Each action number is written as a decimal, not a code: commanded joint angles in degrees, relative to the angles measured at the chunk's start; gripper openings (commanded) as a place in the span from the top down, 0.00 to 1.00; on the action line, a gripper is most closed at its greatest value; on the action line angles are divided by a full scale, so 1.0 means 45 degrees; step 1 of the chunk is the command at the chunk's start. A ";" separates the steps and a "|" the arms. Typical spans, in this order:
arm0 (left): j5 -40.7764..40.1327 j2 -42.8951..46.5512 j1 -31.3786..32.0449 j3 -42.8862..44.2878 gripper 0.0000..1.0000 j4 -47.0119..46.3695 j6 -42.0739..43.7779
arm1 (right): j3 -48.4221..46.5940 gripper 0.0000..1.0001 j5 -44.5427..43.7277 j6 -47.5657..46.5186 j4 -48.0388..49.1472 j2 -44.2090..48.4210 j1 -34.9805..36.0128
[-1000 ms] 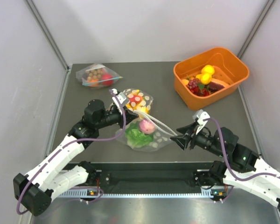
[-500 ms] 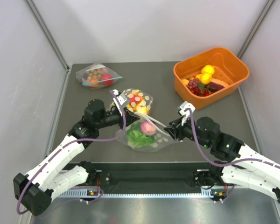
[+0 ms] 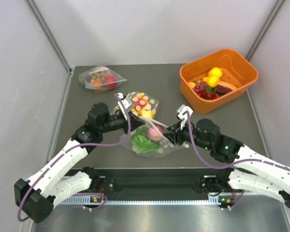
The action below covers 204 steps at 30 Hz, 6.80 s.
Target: Open the zip-top bag and remove the fake food
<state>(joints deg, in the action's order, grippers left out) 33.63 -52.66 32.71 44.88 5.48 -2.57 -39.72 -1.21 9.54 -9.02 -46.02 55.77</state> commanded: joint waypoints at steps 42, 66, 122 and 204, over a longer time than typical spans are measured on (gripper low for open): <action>0.1238 -0.0191 0.0056 0.0104 1.00 -0.1100 0.0043 | 0.0820 0.00 0.0663 0.1590 0.5089 -0.4030 0.0400; 0.0126 -0.0172 0.0094 0.0065 1.00 -0.0982 0.0239 | 0.2011 0.66 -0.0922 0.2078 0.3861 -0.0792 0.0478; 0.0516 -0.0563 0.0759 0.0163 1.00 -0.0650 0.0454 | 0.2987 0.14 -0.4416 0.5867 0.6085 -0.1376 0.0478; -0.0187 -0.0699 0.1267 0.0319 1.00 -0.0103 0.1059 | -0.3102 0.52 -1.4380 -0.7582 0.5047 0.4020 -0.0186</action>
<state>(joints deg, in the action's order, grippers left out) 32.12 -56.77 38.22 44.73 5.98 1.45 -51.09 -64.23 -8.64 -1.98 -21.65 55.31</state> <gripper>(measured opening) 0.014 0.681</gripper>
